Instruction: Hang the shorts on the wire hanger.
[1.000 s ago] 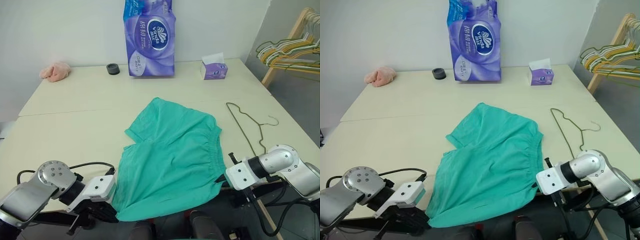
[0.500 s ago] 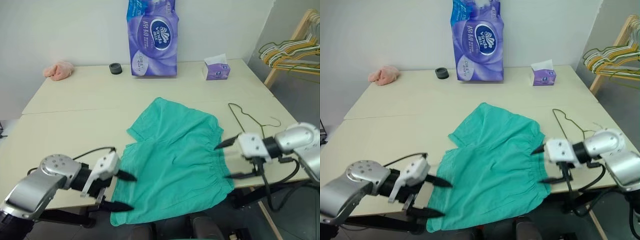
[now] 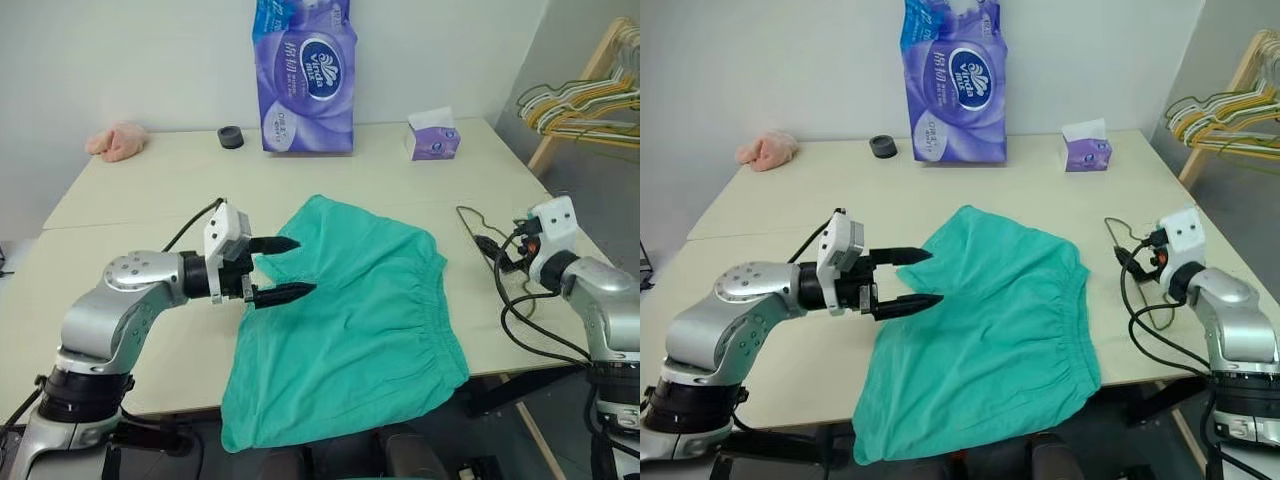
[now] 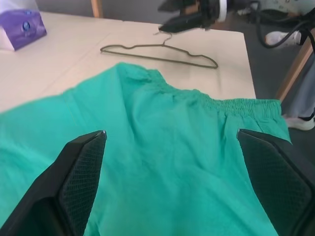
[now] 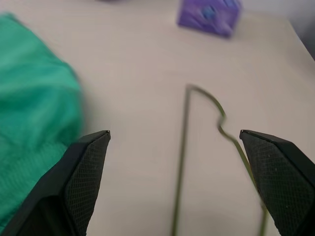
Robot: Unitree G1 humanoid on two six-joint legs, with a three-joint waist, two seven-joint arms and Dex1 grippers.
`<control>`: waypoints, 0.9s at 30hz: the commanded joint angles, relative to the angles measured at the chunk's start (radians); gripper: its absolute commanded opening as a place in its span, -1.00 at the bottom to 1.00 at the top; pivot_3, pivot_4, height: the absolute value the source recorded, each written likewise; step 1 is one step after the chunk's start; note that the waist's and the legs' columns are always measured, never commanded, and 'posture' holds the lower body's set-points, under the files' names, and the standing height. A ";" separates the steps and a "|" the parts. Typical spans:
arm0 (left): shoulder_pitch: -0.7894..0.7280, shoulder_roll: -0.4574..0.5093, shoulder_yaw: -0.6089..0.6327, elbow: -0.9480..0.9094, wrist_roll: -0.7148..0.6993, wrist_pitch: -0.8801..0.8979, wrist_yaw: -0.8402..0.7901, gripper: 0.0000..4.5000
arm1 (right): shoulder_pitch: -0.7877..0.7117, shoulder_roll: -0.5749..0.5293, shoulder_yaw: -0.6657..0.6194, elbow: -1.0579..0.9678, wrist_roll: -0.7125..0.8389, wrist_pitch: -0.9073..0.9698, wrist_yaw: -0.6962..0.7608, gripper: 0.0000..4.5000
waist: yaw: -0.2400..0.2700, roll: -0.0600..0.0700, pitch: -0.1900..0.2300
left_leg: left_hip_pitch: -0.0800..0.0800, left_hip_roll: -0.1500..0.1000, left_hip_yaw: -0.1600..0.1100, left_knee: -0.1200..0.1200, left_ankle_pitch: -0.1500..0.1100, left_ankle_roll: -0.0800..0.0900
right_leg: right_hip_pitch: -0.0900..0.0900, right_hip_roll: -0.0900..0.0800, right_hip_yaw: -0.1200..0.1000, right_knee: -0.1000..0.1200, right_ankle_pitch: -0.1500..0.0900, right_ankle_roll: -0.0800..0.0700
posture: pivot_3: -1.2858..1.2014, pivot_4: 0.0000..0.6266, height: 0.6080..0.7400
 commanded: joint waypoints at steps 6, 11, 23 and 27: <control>-0.112 -0.030 -0.060 0.103 0.101 -0.152 -0.040 0.99 | -0.105 -0.010 -0.036 0.308 -0.054 -0.063 -0.117 1.00 | -0.020 0.003 -0.001 | 0.001 0.000 0.002 -0.001 0.000 0.000 | 0.000 0.001 0.002 0.000 0.000 0.000 | -0.10 -0.76 1.00; -0.112 -0.032 -0.070 0.103 0.109 -0.163 -0.054 0.99 | -0.180 -0.030 -0.009 0.490 -0.069 -0.068 -0.097 1.00 | -0.041 0.003 -0.001 | 0.001 0.001 0.002 -0.001 0.000 0.000 | 0.000 0.002 0.003 -0.001 0.000 0.000 | -0.10 -0.74 1.00; -0.115 -0.053 -0.067 0.117 0.133 -0.203 -0.040 1.00 | -0.317 -0.051 0.135 0.787 -0.143 -0.046 0.036 -0.32 | -0.051 -0.010 -0.010 | 0.001 0.001 -0.002 0.000 0.000 0.000 | 0.003 0.002 0.002 -0.002 0.000 0.000 | -0.10 -0.74 1.00; -0.103 -0.056 -0.058 0.115 0.132 -0.208 -0.026 1.00 | -0.336 -0.048 0.139 0.842 -0.168 -0.123 -0.029 -0.93 | -0.049 -0.011 -0.011 | 0.003 0.001 -0.004 0.000 0.000 0.000 | 0.008 0.001 0.000 -0.005 0.000 0.000 | -0.09 -0.74 1.00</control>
